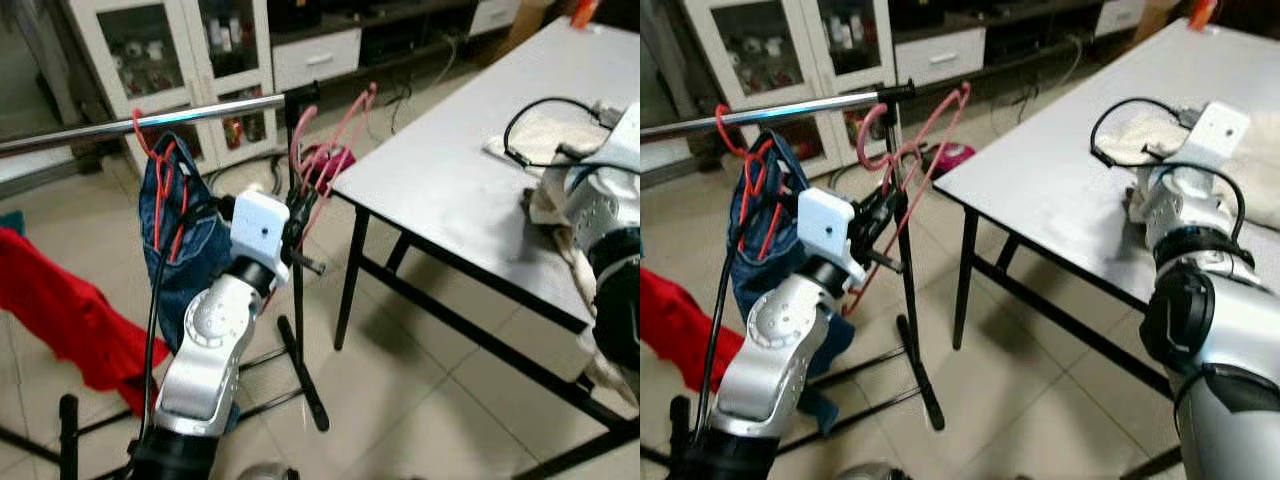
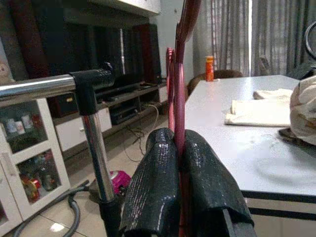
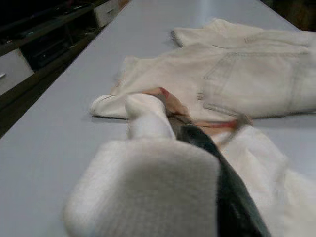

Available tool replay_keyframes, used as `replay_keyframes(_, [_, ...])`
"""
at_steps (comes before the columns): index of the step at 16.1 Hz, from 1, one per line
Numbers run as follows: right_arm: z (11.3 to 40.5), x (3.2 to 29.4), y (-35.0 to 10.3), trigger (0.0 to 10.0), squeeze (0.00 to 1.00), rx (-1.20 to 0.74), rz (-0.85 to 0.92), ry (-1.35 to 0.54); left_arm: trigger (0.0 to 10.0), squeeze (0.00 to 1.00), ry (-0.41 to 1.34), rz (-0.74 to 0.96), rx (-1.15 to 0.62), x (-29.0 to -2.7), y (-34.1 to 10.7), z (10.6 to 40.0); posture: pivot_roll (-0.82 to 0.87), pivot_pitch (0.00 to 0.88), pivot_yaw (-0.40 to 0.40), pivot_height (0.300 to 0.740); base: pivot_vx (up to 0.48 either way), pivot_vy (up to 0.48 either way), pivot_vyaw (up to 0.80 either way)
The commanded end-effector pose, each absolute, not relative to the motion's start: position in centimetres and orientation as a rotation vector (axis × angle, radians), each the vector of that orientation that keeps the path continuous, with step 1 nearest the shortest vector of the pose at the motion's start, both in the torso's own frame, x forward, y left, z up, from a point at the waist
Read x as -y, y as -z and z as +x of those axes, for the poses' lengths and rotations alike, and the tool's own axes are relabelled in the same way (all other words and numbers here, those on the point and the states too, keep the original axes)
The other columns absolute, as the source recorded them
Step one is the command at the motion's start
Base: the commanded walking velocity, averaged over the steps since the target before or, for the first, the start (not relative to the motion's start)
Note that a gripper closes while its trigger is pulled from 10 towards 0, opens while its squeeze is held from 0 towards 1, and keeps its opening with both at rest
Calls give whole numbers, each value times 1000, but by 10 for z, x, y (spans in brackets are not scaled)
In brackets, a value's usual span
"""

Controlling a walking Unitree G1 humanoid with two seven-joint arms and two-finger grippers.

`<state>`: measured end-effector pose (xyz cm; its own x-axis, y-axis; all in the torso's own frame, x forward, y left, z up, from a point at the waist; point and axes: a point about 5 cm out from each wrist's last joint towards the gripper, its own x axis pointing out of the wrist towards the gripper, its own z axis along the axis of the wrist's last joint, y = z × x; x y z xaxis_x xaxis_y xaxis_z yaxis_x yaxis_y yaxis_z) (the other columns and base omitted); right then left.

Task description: Hang hanger

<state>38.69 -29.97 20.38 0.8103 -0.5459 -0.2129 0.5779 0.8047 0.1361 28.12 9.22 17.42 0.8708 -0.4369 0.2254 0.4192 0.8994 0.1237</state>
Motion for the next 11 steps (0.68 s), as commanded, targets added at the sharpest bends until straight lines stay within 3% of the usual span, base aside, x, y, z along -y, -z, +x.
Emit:
replay_keyframes(1, [379, 311, -196, 10000, 1000, -183, 209, 681, 10000, 0, 492, 93, 263, -85, -180, 280, 138, 0, 28, 740, 0, 0, 0])
replay_keyframes(3, [376, 315, -193, 10000, 1000, -189, 198, 700, 10000, 0, 524, 100, 238, -81, -175, 279, 120, 0, 38, 740, 0, 0, 0])
replay_keyframes(8, [383, 303, -194, 10000, 1000, -159, 427, 626, 10000, 0, 547, 99, 210, -78, -169, 283, 86, 0, 48, 740, 0, 0, 0])
replay_keyframes(11, [387, 291, -190, 10000, 1000, -216, 342, 557, 10000, 0, 548, 97, 205, -78, -168, 286, 69, 0, 52, 740, 0, 0, 0])
